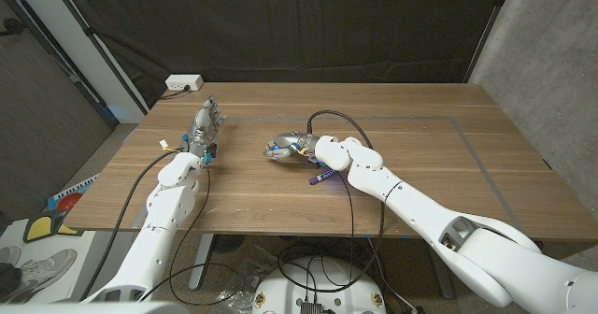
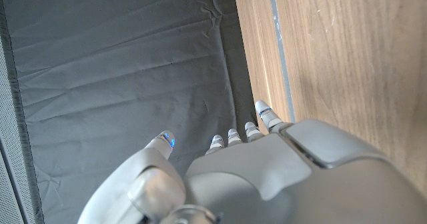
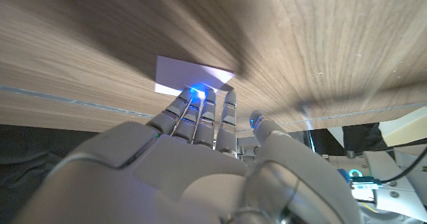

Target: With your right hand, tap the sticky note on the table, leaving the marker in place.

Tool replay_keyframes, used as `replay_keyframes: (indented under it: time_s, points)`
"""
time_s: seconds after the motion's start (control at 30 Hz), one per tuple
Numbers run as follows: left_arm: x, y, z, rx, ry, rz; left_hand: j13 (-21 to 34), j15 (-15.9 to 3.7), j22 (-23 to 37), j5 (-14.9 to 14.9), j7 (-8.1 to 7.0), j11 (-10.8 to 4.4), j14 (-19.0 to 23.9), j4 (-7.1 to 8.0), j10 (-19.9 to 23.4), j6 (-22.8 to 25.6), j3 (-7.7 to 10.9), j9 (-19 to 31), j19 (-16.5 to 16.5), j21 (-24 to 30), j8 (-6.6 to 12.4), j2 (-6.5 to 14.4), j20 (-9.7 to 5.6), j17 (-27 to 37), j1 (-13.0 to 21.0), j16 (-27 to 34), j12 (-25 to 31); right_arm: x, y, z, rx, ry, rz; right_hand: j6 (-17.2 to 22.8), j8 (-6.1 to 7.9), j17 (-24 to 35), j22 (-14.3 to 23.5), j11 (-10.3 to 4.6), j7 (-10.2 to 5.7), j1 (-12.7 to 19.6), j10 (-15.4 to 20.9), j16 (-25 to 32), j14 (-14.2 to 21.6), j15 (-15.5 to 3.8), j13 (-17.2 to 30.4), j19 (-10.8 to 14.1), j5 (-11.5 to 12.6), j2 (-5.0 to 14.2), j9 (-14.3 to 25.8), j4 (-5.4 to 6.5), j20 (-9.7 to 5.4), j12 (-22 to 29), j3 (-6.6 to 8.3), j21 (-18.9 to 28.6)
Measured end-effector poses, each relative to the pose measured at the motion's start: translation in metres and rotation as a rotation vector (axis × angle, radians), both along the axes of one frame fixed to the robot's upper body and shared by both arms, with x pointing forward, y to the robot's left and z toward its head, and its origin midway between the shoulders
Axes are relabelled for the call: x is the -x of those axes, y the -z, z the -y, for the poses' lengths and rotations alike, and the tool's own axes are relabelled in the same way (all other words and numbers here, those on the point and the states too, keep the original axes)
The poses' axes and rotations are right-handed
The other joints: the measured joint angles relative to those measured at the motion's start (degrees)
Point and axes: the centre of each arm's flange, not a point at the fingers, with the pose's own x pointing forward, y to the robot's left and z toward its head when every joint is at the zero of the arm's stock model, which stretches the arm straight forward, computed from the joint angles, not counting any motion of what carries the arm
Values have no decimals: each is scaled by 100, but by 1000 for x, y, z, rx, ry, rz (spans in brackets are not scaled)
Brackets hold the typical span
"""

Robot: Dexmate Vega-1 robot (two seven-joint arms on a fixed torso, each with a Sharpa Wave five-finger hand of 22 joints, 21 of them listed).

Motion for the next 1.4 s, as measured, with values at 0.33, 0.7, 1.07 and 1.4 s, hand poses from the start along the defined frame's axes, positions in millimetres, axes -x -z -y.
replay_keyframes:
  time_s: [0.33, 0.7, 1.07, 1.4]
  points:
    - [-3, 0, -3, 4, -2, -1, 0, 0, 0, 0, 0, 0, 0, -24, 0, 0, -24, 0, 0, -20, 0, 0, 0, -3, 1, 0, 0, -2, 2, -13, 37, -23, -57, -376, -109, 53, 28, 263, 235, -375, -203, -29, -282, 196, 8, -215, -68, -234, 14, 422, 133, -133, -264, 0]
    - [-6, -2, -6, 4, -6, 0, 0, 0, 0, 0, 0, 0, 0, -40, 0, 0, -39, 0, 0, -41, 0, -15, 0, -14, -15, 0, 0, -11, -1, -8, 7, 1, -98, -136, 7, -1, -4, 397, 358, -575, 245, 61, 189, 183, -3, -45, -68, -257, -2, 412, 256, 47, -477, 58]
    - [-13, -6, -3, -3, 2, -1, 0, 0, 0, 0, 0, -1, 0, -48, 0, 0, -47, 0, 0, -40, 0, -15, 0, -14, -15, 0, 0, -22, -7, 19, -85, 74, -77, 142, 46, -70, -1, 234, 319, -574, 409, 104, 470, 100, -2, 106, -40, -257, -2, 355, 286, 79, -482, 101]
    - [-18, -10, 0, -10, 7, -4, 0, 0, 0, 0, 0, 20, 0, -38, -20, 0, -88, 0, 0, -62, 0, -31, 0, -14, -30, 0, 0, -28, -15, 36, -142, 133, -54, 96, 23, -68, 11, 278, 317, -575, 367, 14, 404, 162, 59, 106, -40, -258, -1, 316, 286, 50, -474, 105]
